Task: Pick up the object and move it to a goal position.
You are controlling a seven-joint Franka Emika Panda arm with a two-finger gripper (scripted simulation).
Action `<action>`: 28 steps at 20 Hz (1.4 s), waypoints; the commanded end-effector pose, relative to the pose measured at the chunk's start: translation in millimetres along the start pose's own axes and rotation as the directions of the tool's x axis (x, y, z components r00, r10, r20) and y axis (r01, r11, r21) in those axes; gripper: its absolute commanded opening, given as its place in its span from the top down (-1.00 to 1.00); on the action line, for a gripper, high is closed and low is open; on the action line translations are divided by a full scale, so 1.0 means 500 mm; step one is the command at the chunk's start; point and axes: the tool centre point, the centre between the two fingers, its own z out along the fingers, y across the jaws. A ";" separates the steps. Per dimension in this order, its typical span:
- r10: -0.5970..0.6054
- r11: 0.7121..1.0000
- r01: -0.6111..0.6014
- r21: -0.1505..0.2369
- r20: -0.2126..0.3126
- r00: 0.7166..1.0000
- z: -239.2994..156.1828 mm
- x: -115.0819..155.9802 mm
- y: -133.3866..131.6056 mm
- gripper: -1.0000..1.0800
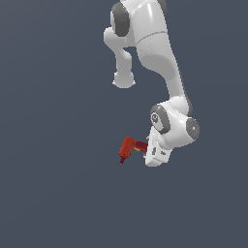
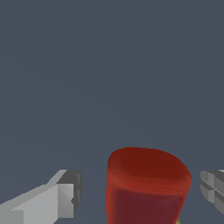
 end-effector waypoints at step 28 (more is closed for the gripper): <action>0.000 1.000 0.000 -0.002 0.000 1.000 -0.080 -0.081 -0.040 1.00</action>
